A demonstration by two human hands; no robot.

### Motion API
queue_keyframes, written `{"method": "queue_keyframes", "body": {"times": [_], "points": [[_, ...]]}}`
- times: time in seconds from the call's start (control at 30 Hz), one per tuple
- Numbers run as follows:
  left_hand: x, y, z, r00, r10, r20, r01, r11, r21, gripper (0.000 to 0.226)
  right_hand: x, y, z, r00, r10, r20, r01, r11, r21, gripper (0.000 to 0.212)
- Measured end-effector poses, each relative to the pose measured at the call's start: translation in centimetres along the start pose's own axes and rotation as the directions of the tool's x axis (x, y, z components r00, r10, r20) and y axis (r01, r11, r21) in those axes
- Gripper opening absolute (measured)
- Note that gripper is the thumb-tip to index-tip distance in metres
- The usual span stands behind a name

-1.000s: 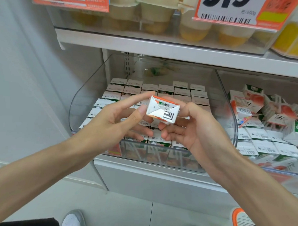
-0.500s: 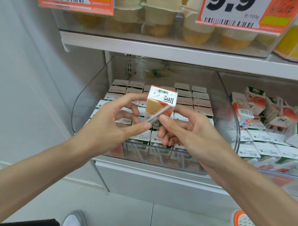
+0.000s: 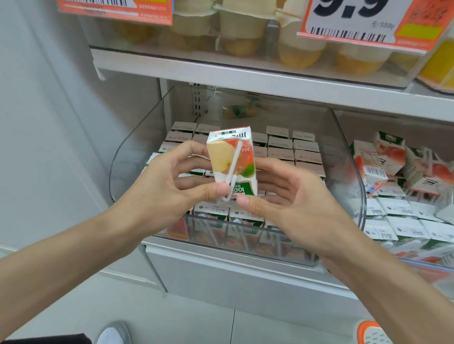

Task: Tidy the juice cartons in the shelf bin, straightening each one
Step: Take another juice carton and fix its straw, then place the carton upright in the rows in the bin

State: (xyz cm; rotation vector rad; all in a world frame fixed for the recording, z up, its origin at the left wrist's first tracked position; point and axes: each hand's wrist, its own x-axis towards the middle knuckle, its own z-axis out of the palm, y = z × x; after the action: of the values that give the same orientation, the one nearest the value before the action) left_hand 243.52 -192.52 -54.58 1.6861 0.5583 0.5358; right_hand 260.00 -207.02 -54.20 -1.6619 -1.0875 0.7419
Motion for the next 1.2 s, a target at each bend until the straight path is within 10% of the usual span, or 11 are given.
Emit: {"method": "queue_keyframes", "body": {"times": [0.3, 0.7, 1.2], "points": [[0.1, 0.1, -0.2, 0.990, 0.133, -0.052, -0.129, 0.988, 0.080, 0.075, -0.2, -0.3, -0.9, 0.982, -0.033, -0.185, 0.082, 0.960, 0.268, 0.042], [2.9, 0.3, 3.0, 0.935, 0.317, 0.161, -0.356, 0.836, 0.418, 0.047, -0.8, -0.5, -5.2, 0.877, -0.395, -0.273, 0.348, 0.915, -0.205, 0.037], [7.5, 2.0, 5.6, 0.875, 0.014, 0.484, -0.453, 0.375, 0.809, 0.042, -2.8, 1.6, -10.1, 0.976, -0.198, -0.096, 0.079, 0.721, -0.688, 0.039]]}}
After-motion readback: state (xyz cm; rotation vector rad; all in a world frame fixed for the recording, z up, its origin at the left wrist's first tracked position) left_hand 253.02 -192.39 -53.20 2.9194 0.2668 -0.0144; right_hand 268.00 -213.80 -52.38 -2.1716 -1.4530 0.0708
